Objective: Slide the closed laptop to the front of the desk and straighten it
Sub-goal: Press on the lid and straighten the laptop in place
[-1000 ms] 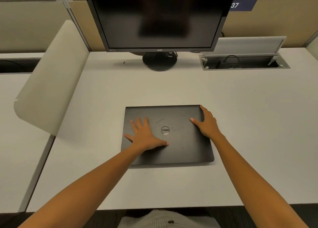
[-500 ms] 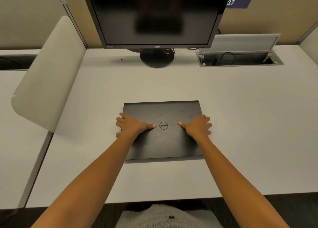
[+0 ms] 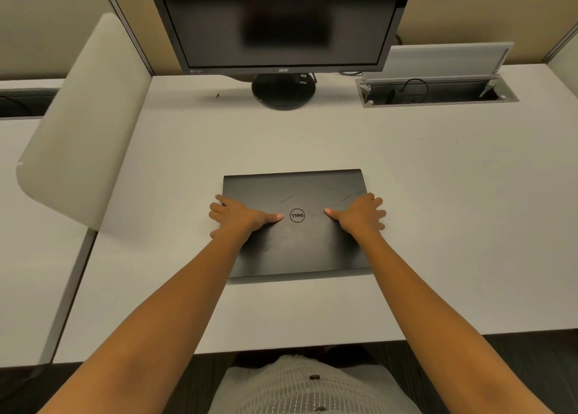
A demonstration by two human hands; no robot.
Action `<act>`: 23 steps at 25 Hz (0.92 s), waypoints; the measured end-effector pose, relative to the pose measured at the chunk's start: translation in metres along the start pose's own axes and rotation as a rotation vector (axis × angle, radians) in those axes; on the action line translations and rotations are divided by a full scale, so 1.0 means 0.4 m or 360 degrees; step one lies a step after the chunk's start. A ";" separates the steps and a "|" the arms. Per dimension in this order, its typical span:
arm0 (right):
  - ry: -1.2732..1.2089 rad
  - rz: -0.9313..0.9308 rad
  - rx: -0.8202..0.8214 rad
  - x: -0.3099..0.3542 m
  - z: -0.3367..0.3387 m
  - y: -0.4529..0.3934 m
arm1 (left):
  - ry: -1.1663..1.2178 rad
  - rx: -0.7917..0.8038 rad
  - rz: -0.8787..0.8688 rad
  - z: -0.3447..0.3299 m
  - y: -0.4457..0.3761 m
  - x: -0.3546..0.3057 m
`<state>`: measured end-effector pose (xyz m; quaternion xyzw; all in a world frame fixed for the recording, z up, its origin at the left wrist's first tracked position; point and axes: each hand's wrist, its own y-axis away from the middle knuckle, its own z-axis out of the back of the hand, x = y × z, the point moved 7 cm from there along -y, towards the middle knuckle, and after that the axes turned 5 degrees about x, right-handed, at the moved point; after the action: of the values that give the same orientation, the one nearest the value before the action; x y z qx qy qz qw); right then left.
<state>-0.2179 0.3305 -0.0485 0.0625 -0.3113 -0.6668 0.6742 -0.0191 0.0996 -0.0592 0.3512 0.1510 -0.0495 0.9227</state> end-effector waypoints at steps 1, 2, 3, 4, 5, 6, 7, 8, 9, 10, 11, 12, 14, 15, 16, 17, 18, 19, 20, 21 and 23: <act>0.0011 0.0001 -0.0002 -0.002 -0.001 0.000 | 0.0007 -0.0004 0.0003 -0.002 0.001 0.004; 0.0022 -0.0001 -0.0004 -0.006 -0.002 0.001 | 0.0020 -0.0006 0.0008 -0.006 0.003 0.011; 0.0034 -0.0002 -0.0006 -0.011 -0.004 0.001 | 0.0030 -0.0010 0.0016 -0.010 0.005 0.019; 0.0044 0.0000 -0.0009 -0.016 -0.006 0.002 | 0.0034 -0.0018 0.0024 -0.013 0.009 0.029; 0.0054 0.0007 -0.0016 -0.021 -0.008 0.004 | 0.0031 -0.0028 0.0030 -0.016 0.012 0.037; 0.0063 0.0015 -0.0023 -0.025 -0.010 0.006 | 0.0025 -0.0036 0.0033 -0.019 0.015 0.044; 0.0068 0.0023 -0.0028 -0.027 -0.012 0.008 | 0.0021 -0.0038 0.0033 -0.020 0.018 0.048; 0.0072 0.0029 -0.0029 -0.028 -0.012 0.010 | 0.0019 -0.0034 0.0032 -0.020 0.020 0.049; 0.0076 0.0031 -0.0024 -0.028 -0.011 0.013 | 0.0015 -0.0028 0.0034 -0.019 0.023 0.048; 0.0079 0.0028 -0.0017 -0.027 -0.010 0.016 | 0.0009 -0.0022 0.0039 -0.017 0.025 0.046; 0.0080 0.0024 -0.0011 -0.025 -0.008 0.019 | 0.0000 -0.0014 0.0045 -0.015 0.026 0.044; 0.0079 0.0022 -0.0008 -0.026 -0.007 0.021 | -0.0013 -0.0005 0.0048 -0.014 0.026 0.042; 0.0068 0.0026 -0.0001 -0.025 -0.005 0.024 | -0.0039 -0.0001 0.0042 -0.013 0.026 0.040; 0.0062 0.0030 0.0005 -0.025 -0.004 0.024 | -0.0042 -0.0008 0.0041 -0.014 0.027 0.041; 0.0057 0.0026 0.0010 -0.026 -0.004 0.024 | -0.0039 -0.0018 0.0041 -0.014 0.027 0.042; 0.0052 0.0014 0.0011 -0.027 -0.004 0.022 | -0.0035 -0.0024 0.0043 -0.013 0.025 0.042; 0.0048 0.0001 0.0012 -0.029 -0.004 0.021 | -0.0034 -0.0023 0.0046 -0.013 0.024 0.041; 0.0045 -0.0007 0.0014 -0.030 -0.004 0.020 | -0.0040 -0.0022 0.0050 -0.013 0.023 0.040; 0.0043 -0.0011 0.0015 -0.030 -0.005 0.019 | -0.0055 -0.0023 0.0055 -0.012 0.023 0.039; 0.0046 -0.0012 0.0015 -0.030 -0.006 0.018 | -0.0072 -0.0025 0.0061 -0.012 0.023 0.039; 0.0059 -0.0004 0.0010 -0.027 -0.007 0.017 | -0.0082 -0.0030 0.0062 -0.011 0.021 0.039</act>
<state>-0.2097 0.3402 -0.0509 0.0774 -0.3006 -0.6655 0.6788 -0.0038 0.1091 -0.0619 0.3441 0.1207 -0.0391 0.9303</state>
